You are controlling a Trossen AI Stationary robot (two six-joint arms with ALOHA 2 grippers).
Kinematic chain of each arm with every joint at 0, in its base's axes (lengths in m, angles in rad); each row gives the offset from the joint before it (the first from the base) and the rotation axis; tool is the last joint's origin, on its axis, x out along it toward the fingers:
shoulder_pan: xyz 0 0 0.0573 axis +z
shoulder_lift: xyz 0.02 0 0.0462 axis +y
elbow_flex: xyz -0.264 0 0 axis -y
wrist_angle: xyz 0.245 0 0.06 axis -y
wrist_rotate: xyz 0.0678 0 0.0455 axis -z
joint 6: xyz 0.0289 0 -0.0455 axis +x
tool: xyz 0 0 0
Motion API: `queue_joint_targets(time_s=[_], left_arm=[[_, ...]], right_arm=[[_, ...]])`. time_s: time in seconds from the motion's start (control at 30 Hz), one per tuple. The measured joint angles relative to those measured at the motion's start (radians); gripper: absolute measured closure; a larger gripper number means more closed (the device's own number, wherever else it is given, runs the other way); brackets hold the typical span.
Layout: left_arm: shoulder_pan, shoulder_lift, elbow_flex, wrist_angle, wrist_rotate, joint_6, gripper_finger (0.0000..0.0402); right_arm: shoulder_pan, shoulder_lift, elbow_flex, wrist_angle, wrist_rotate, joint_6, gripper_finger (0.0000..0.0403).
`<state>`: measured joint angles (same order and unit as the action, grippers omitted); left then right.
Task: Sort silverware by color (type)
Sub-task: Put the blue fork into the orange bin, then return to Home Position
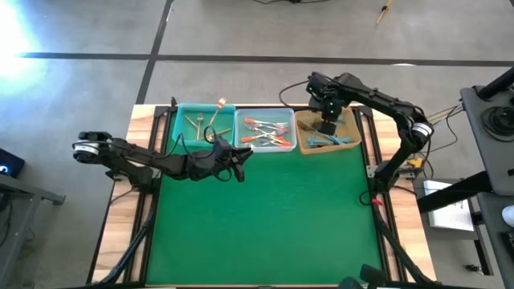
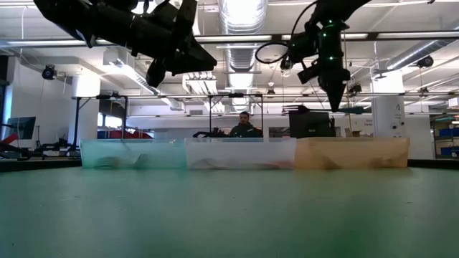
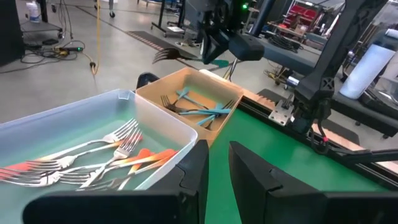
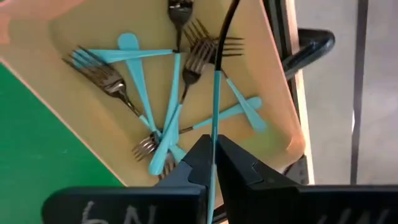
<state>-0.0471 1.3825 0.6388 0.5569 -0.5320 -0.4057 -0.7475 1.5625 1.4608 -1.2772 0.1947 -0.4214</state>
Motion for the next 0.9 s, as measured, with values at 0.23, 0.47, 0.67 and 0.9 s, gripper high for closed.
queue_joint_targets(time_s=[0.23, 0.47, 0.67, 0.9], left_arm=[[0.000, -0.003, 0.000, -0.008, 0.000, 0.000, 0.0355], [-0.004, -0.004, 0.000, -0.063, 0.001, -0.035, 0.0355], [-0.004, -0.004, 0.000, -0.133, -0.001, -0.086, 0.0355], [-0.004, -0.009, 0.000, -0.131, -0.008, -0.077, 0.0355]], right_arm=[[-0.002, -0.003, -0.010, -0.042, -0.081, 0.048, 0.0360], [-0.002, -0.030, -0.011, -0.209, -0.186, 0.027, 0.0334], [-0.005, -0.248, -0.059, -0.178, -0.538, -0.070, 0.0344], [-0.005, -0.708, -0.326, 0.171, -0.641, 0.086, 0.0350]])
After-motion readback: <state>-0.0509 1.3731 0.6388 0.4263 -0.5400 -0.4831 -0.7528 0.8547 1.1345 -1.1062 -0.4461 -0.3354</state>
